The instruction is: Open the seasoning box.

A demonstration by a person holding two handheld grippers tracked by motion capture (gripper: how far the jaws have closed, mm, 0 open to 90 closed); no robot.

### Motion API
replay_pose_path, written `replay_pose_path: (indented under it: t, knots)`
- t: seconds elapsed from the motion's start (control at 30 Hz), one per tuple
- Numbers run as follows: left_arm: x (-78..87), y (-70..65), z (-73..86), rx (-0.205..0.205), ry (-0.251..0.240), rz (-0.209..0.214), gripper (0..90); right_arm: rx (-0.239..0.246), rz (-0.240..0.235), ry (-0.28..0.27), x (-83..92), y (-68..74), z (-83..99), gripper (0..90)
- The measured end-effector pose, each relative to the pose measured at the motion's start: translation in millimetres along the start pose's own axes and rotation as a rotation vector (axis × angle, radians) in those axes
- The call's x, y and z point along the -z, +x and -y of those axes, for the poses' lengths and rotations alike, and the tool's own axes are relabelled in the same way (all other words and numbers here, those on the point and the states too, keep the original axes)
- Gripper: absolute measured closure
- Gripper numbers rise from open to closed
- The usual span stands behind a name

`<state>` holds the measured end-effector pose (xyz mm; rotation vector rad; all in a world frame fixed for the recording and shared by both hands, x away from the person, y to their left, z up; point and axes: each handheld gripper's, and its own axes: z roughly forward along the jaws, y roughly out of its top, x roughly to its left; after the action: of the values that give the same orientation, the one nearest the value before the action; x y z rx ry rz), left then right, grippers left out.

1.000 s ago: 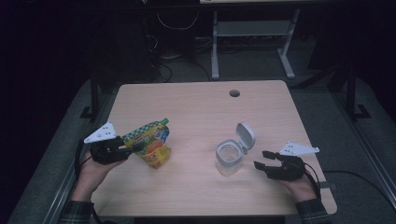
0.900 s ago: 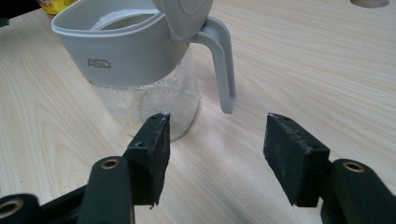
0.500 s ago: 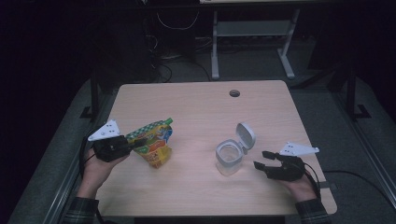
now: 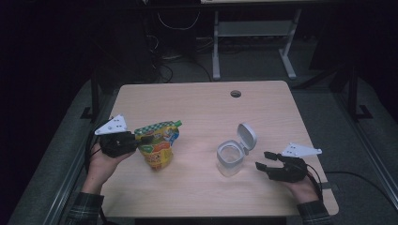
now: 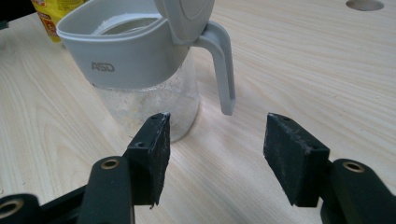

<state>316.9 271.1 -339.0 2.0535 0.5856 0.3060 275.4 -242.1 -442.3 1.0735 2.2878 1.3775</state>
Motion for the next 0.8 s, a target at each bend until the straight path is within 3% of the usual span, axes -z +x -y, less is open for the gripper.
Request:
replay_pose_path:
  t: [0.2,0.47,0.53,0.67,0.8]
  knots:
    - [-2.0,-2.1,-12.9,-0.012,0.035,0.022,89.7,0.004,-0.001,0.000,-0.1,2.5,-0.6,40.6]
    - [-3.8,-4.0,-28.5,-0.018,0.023,0.029,89.7,0.000,-0.010,0.007,10.8,10.4,6.4,43.7]
    - [-5.9,-4.4,-31.3,-0.022,0.021,0.034,89.7,0.009,-0.010,-0.004,15.2,13.4,6.6,55.2]
    - [-9.8,-5.9,-36.6,-0.030,0.020,0.048,89.7,0.026,0.010,-0.008,22.0,20.2,4.4,88.4]
    - [-10.9,-7.4,-41.5,-0.033,0.007,0.066,89.7,0.058,-0.003,-0.038,25.8,29.6,0.4,89.8]
